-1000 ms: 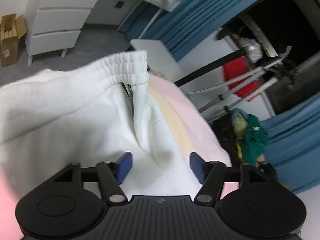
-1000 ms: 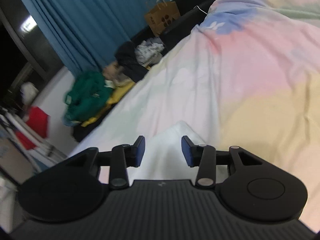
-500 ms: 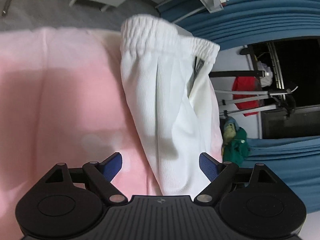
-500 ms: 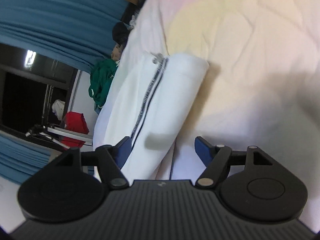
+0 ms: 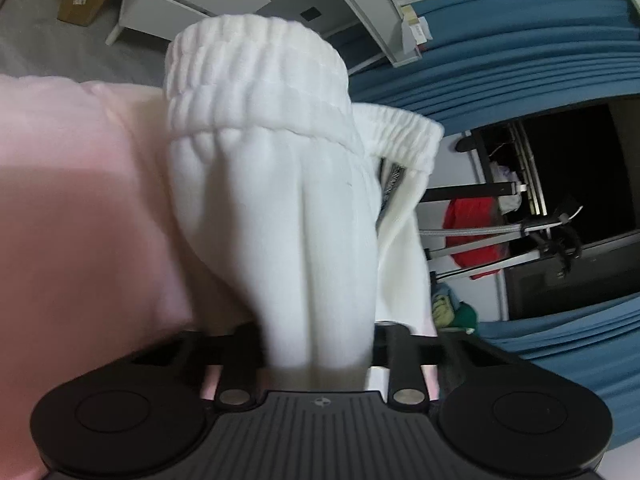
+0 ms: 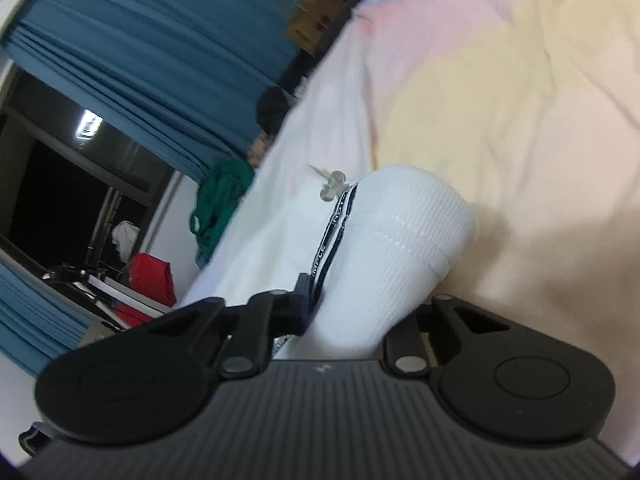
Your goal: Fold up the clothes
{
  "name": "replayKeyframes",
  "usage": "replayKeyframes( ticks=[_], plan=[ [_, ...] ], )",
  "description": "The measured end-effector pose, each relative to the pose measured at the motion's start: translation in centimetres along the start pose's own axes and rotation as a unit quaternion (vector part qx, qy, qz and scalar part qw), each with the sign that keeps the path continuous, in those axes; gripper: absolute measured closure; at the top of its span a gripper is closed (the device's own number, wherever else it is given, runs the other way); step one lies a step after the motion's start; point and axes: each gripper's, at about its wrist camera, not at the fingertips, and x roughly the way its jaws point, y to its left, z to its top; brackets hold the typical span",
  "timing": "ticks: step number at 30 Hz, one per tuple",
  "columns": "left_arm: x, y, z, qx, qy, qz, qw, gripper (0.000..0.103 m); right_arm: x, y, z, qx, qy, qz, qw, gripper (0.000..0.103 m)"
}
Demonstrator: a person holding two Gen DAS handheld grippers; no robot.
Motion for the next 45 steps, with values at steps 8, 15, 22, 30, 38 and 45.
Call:
replayKeyframes(
  ticks=[8,15,22,30,38,45],
  plan=[
    [-6.4,-2.5,1.6,0.042,0.008,-0.025,0.9988,0.092,-5.2,0.9,1.2,0.007,-0.009,0.029,1.000,0.086],
    [-17.4,-2.1,4.1,0.050,0.025,-0.028,0.9980,0.092,-11.0,1.1,1.1,0.042,0.018,0.025,0.999,0.087],
    [-24.5,2.7,4.1,0.089,0.069,0.029,0.9932,0.090,-15.9,-1.7,0.4,0.058,0.044,-0.002,0.997,0.088],
    [-26.6,4.0,1.5,0.174,0.077,0.072,0.9791,0.078,-15.8,-7.5,-1.5,0.144,0.093,-0.045,0.984,0.085],
    [-29.1,2.9,-1.1,0.288,0.067,0.096,0.9504,0.028,-15.7,-5.9,-3.1,0.146,0.132,-0.035,0.980,0.042],
    [-33.5,0.0,-3.7,0.356,0.022,0.091,0.9297,0.023,-13.8,-4.3,-4.4,0.100,0.150,-0.028,0.983,0.042]
  ],
)
